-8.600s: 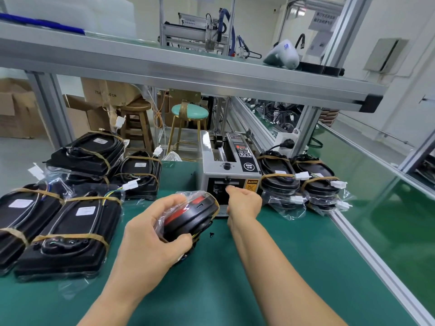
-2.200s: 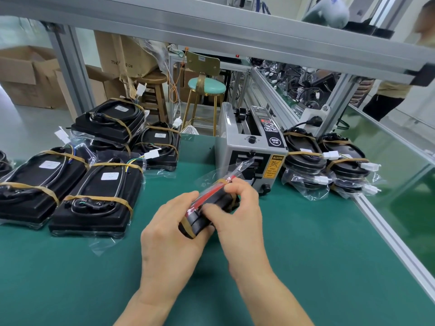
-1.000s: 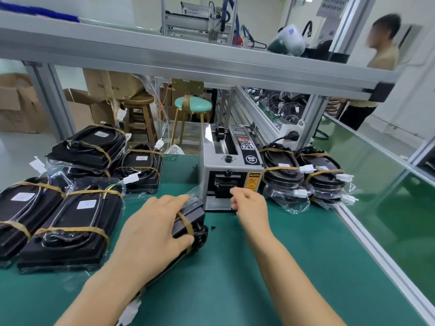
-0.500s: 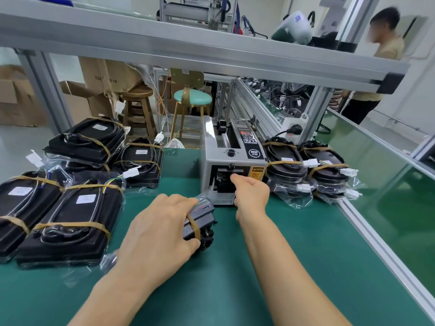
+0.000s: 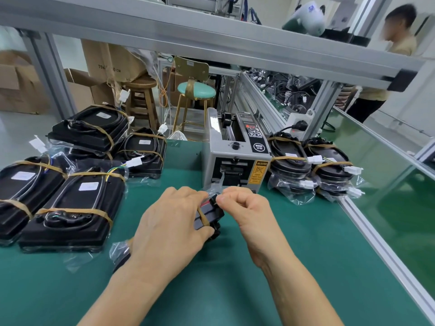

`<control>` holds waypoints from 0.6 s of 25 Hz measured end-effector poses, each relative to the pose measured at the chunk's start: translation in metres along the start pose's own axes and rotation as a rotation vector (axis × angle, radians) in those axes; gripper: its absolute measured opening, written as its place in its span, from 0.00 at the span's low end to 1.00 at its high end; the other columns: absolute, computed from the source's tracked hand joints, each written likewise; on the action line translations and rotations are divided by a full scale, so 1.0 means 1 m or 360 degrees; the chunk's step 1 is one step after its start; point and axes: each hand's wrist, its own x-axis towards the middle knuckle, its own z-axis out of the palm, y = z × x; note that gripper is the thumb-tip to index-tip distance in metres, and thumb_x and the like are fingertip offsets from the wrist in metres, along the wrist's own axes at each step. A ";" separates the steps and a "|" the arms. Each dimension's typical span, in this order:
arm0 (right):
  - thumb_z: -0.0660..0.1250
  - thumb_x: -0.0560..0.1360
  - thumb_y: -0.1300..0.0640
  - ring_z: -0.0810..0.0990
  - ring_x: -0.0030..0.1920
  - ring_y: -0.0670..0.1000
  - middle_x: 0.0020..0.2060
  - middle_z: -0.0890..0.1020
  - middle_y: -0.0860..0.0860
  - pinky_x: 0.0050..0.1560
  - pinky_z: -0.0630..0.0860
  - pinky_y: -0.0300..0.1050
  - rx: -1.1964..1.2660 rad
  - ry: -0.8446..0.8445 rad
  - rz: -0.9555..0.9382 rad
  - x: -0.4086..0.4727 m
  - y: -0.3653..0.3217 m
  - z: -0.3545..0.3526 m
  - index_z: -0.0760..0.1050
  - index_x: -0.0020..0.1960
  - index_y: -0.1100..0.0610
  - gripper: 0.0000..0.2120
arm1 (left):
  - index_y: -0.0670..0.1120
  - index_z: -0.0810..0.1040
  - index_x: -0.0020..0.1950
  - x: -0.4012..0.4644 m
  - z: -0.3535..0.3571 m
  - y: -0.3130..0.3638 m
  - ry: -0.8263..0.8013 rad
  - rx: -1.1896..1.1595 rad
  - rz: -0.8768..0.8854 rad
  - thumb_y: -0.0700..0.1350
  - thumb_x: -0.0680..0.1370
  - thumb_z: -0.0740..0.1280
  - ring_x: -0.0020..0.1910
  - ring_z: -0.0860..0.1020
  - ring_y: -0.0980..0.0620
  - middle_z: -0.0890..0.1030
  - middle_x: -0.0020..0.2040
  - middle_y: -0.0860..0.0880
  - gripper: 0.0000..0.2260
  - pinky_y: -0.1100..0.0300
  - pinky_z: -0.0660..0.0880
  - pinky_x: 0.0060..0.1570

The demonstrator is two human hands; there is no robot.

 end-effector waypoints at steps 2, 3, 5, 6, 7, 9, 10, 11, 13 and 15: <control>0.69 0.73 0.65 0.76 0.40 0.37 0.42 0.78 0.47 0.45 0.71 0.28 0.0043 0.0011 -0.0022 -0.002 -0.002 0.000 0.79 0.32 0.57 0.12 | 0.58 0.73 0.58 0.000 0.000 0.001 -0.0002 -0.0010 -0.0015 0.57 0.70 0.70 0.52 0.68 0.57 0.74 0.53 0.60 0.18 0.61 0.69 0.49; 0.69 0.73 0.65 0.75 0.38 0.38 0.39 0.77 0.46 0.44 0.70 0.31 0.0075 0.0018 -0.0019 -0.003 -0.002 0.000 0.77 0.28 0.53 0.16 | 0.58 0.74 0.58 0.001 0.000 0.001 -0.0002 -0.0015 -0.0023 0.56 0.70 0.70 0.52 0.68 0.56 0.75 0.53 0.60 0.18 0.60 0.70 0.49; 0.68 0.73 0.66 0.72 0.35 0.40 0.33 0.76 0.42 0.45 0.68 0.36 0.0114 0.0023 0.0011 -0.005 -0.001 0.001 0.74 0.24 0.53 0.20 | 0.57 0.74 0.57 0.001 -0.001 0.001 0.0001 -0.0014 -0.0034 0.56 0.69 0.70 0.52 0.69 0.56 0.75 0.53 0.59 0.17 0.58 0.70 0.50; 0.67 0.73 0.66 0.72 0.35 0.41 0.32 0.75 0.42 0.45 0.68 0.37 0.0121 0.0025 0.0025 -0.005 0.001 0.002 0.74 0.23 0.53 0.21 | 0.57 0.75 0.57 0.001 -0.001 0.001 0.0005 -0.0009 -0.0035 0.55 0.69 0.70 0.52 0.69 0.55 0.75 0.53 0.59 0.17 0.58 0.70 0.49; 0.67 0.72 0.66 0.72 0.35 0.41 0.33 0.75 0.42 0.45 0.68 0.38 0.0128 0.0028 0.0034 -0.005 0.002 0.003 0.74 0.23 0.53 0.21 | 0.57 0.75 0.57 0.001 -0.001 0.001 0.0006 -0.0004 -0.0035 0.55 0.69 0.70 0.52 0.69 0.55 0.75 0.52 0.59 0.17 0.58 0.70 0.49; 0.68 0.72 0.65 0.72 0.36 0.41 0.33 0.76 0.42 0.45 0.68 0.38 0.0126 0.0025 0.0038 -0.005 0.002 0.004 0.74 0.23 0.52 0.20 | 0.57 0.74 0.57 0.001 0.000 0.000 0.0002 -0.0004 -0.0036 0.56 0.69 0.70 0.51 0.68 0.56 0.75 0.52 0.59 0.17 0.58 0.70 0.49; 0.68 0.72 0.65 0.73 0.37 0.42 0.32 0.76 0.41 0.45 0.69 0.37 0.0115 0.0027 0.0032 -0.005 0.002 0.004 0.75 0.23 0.52 0.20 | 0.58 0.74 0.57 0.001 -0.001 0.000 -0.0001 -0.0009 -0.0036 0.56 0.69 0.70 0.51 0.68 0.56 0.75 0.52 0.59 0.17 0.59 0.70 0.49; 0.68 0.72 0.65 0.74 0.38 0.42 0.32 0.77 0.41 0.45 0.69 0.36 0.0102 0.0038 0.0022 -0.005 0.003 0.004 0.75 0.24 0.53 0.19 | 0.58 0.74 0.57 0.001 -0.001 0.000 -0.0003 -0.0013 -0.0036 0.56 0.69 0.70 0.52 0.68 0.56 0.75 0.52 0.59 0.18 0.59 0.70 0.49; 0.69 0.72 0.64 0.76 0.42 0.43 0.33 0.78 0.43 0.46 0.71 0.35 0.0045 0.0078 -0.0014 -0.005 0.005 0.004 0.76 0.27 0.55 0.16 | 0.58 0.74 0.58 0.001 -0.001 0.001 -0.0003 -0.0018 -0.0034 0.57 0.69 0.70 0.52 0.68 0.56 0.75 0.52 0.59 0.18 0.60 0.69 0.49; 0.70 0.71 0.64 0.76 0.43 0.44 0.33 0.79 0.44 0.46 0.72 0.36 -0.0038 0.0127 -0.0056 -0.006 0.007 0.005 0.76 0.28 0.58 0.13 | 0.58 0.74 0.58 0.001 0.000 0.001 -0.0002 -0.0012 -0.0028 0.57 0.69 0.70 0.52 0.68 0.56 0.75 0.52 0.59 0.18 0.60 0.69 0.48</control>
